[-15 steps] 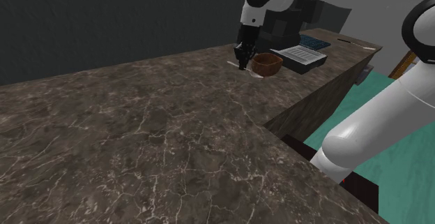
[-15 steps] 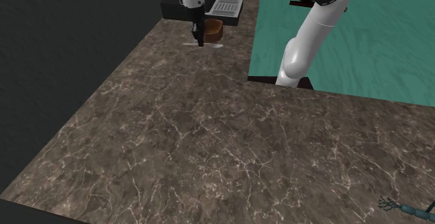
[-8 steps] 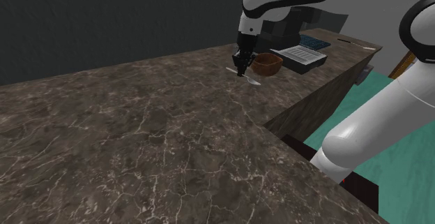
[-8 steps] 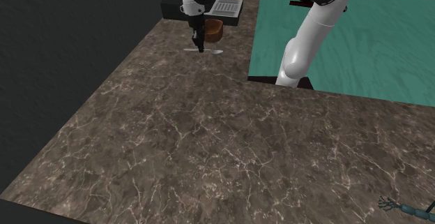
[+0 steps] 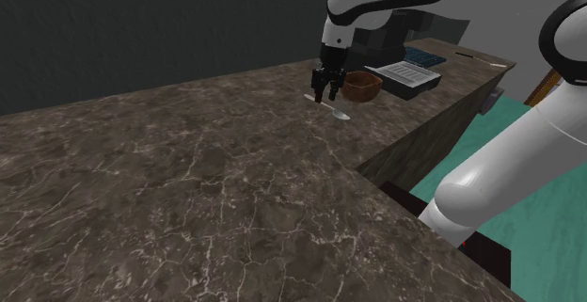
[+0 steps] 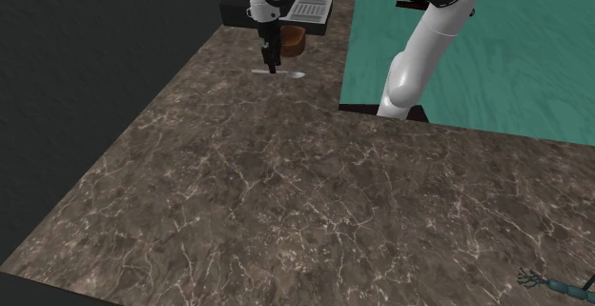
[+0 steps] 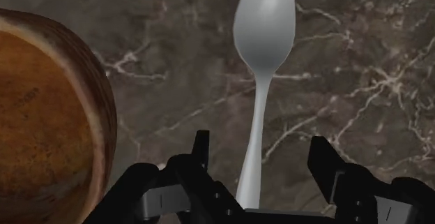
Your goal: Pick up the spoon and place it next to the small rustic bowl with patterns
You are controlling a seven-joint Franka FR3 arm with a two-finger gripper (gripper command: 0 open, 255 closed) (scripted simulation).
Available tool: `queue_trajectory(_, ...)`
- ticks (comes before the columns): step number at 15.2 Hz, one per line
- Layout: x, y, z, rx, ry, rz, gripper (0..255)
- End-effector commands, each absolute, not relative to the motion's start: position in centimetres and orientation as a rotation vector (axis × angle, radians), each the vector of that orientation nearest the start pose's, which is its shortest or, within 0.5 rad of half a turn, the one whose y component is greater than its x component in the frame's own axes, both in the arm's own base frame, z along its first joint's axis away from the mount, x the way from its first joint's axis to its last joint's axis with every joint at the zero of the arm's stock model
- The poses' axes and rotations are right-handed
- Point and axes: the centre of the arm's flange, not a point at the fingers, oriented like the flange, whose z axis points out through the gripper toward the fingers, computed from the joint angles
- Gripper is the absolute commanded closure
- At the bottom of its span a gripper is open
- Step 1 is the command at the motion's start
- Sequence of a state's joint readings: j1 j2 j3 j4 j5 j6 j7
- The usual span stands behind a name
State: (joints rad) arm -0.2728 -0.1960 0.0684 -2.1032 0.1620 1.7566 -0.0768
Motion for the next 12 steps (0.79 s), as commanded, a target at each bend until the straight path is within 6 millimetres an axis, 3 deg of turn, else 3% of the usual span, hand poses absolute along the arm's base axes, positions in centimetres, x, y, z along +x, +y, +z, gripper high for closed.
queue_trajectory(1, 47.4, -8.2, 49.2, -2.961, 0.256, 0.192, 0)
queue_trajectory(4, 47.4, -8.2, 49.2, -2.961, 0.256, 0.192, 0)
queue_trajectory(8, 47.9, -9.1, 54.1, -2.961, 0.256, 0.192, 0)
queue_trajectory(12, 47.9, -9.1, 54.1, -2.961, 0.256, 0.192, 0)
